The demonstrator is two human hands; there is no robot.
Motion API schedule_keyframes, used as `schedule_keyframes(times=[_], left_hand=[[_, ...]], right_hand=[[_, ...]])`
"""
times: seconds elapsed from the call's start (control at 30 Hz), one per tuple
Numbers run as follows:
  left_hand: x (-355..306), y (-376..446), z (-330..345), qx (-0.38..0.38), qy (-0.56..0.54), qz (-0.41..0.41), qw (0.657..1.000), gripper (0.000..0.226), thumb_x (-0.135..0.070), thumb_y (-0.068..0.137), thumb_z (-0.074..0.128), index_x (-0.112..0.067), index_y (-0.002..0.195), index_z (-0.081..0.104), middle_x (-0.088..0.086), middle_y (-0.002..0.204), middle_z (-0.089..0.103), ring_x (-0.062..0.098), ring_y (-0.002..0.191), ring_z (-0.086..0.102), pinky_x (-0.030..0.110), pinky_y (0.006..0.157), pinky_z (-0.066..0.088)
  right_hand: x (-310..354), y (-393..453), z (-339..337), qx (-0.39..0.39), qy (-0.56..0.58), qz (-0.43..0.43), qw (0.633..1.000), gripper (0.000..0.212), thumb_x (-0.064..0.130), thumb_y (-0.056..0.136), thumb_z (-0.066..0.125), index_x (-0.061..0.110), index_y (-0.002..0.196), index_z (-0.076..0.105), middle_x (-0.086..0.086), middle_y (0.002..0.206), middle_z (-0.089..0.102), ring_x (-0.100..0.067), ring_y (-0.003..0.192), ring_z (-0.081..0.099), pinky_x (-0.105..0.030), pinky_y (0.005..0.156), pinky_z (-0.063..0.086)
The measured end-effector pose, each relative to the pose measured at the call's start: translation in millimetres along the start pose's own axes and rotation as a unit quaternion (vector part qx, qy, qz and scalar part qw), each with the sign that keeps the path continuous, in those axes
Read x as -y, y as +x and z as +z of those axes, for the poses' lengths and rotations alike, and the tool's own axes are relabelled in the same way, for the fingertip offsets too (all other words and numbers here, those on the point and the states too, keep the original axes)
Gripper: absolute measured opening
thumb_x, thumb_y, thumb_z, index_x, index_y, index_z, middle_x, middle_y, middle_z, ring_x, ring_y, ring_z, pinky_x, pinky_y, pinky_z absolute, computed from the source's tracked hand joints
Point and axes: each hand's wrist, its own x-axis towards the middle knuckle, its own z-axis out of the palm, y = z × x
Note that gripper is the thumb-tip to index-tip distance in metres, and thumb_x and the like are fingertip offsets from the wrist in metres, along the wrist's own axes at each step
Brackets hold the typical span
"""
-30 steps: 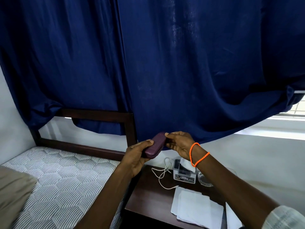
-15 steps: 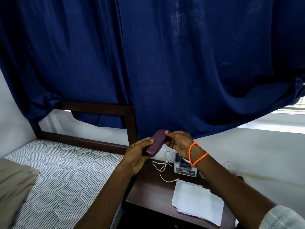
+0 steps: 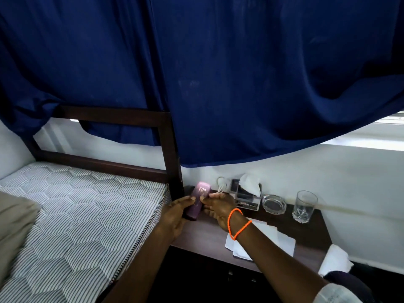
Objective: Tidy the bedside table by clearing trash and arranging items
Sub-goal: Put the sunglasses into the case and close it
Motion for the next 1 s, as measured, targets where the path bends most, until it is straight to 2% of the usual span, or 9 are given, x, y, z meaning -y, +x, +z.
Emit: schedule_keyframes(times=[0.07,0.17,0.23,0.37,0.63,0.7,0.8,0.9,1.0], left_hand=[[13.3,11.7,-10.0,-0.019,0.031,-0.002,0.999,0.061,-0.013,0.062,0.088,0.008,0.117,0.070,0.031,0.122,0.068,0.032,0.101,0.067,0.031,0.074,0.060],[30.1,23.6,-21.1,-0.045,0.093,0.002,0.995,0.029,-0.002,0.082,0.076,0.005,0.111,0.074,0.024,0.106,0.075,0.026,0.086,0.070,0.027,0.071,0.058],[43.4,30.3,-29.6,-0.058,0.128,-0.010,0.990,0.022,-0.004,0.085,0.075,0.002,0.106,0.075,0.018,0.096,0.077,0.021,0.079,0.070,0.029,0.071,0.059],[71.1,52.3,-52.9,-0.111,0.188,-0.032,0.975,0.029,-0.007,0.078,0.084,0.003,0.104,0.077,0.021,0.094,0.079,0.030,0.088,0.073,0.050,0.094,0.059],[117.2,90.5,-90.5,-0.136,0.305,-0.048,0.941,0.030,-0.032,0.067,0.087,-0.018,0.094,0.082,-0.001,0.080,0.081,0.020,0.082,0.078,0.049,0.087,0.062],[132.6,107.7,-103.3,-0.132,0.319,-0.050,0.937,0.040,-0.052,0.053,0.082,-0.032,0.088,0.082,-0.008,0.080,0.081,0.016,0.082,0.078,0.047,0.087,0.062],[142.2,122.1,-110.0,-0.144,0.336,-0.046,0.930,0.031,-0.064,0.047,0.075,-0.051,0.074,0.077,-0.013,0.079,0.080,0.014,0.082,0.078,0.045,0.084,0.063],[137.2,120.5,-104.2,-0.156,0.346,-0.042,0.924,0.044,-0.065,0.045,0.074,-0.043,0.082,0.079,-0.012,0.078,0.080,0.014,0.081,0.077,0.045,0.083,0.063],[119.7,106.5,-86.0,-0.175,0.358,-0.040,0.916,0.065,-0.066,0.044,0.076,-0.029,0.098,0.080,-0.009,0.086,0.081,0.016,0.086,0.076,0.043,0.087,0.061]], right_hand=[[-17.3,11.5,-0.2,-0.027,0.003,0.004,1.000,0.024,-0.006,0.082,0.074,0.009,0.089,0.057,-0.013,0.081,0.067,-0.019,0.063,0.066,-0.026,0.051,0.054],[-44.3,32.0,-0.9,-0.069,-0.013,0.021,0.997,0.033,-0.008,0.076,0.078,0.010,0.089,0.054,-0.017,0.083,0.066,-0.021,0.060,0.064,-0.030,0.053,0.056],[-63.5,45.9,-2.7,-0.095,-0.049,0.033,0.994,0.031,-0.005,0.075,0.080,0.010,0.084,0.054,-0.018,0.083,0.066,-0.022,0.060,0.062,-0.033,0.056,0.057],[-100.2,72.0,-4.1,-0.119,-0.093,0.059,0.987,0.033,-0.003,0.071,0.083,0.011,0.081,0.055,-0.017,0.080,0.068,-0.026,0.065,0.064,-0.045,0.070,0.059],[-147.3,102.2,-1.2,-0.142,-0.124,0.076,0.979,0.035,-0.005,0.068,0.083,0.011,0.078,0.054,-0.022,0.078,0.066,-0.028,0.069,0.062,-0.050,0.070,0.058],[-160.9,115.7,-4.3,-0.149,-0.123,0.075,0.978,0.036,-0.004,0.066,0.084,0.013,0.075,0.053,-0.023,0.080,0.067,-0.028,0.071,0.062,-0.053,0.074,0.057],[-159.8,117.1,-1.3,-0.159,-0.139,0.063,0.975,0.036,-0.003,0.066,0.083,0.015,0.071,0.053,-0.020,0.076,0.067,-0.025,0.070,0.061,-0.050,0.073,0.057],[-158.2,117.6,-1.0,-0.144,-0.159,0.062,0.975,0.036,-0.002,0.066,0.084,0.015,0.072,0.053,-0.016,0.074,0.067,-0.025,0.068,0.061,-0.040,0.068,0.055],[-163.3,131.0,-11.2,-0.143,-0.180,0.073,0.970,0.033,0.015,0.056,0.088,0.017,0.071,0.058,-0.012,0.076,0.073,-0.033,0.072,0.072,-0.047,0.074,0.061]])
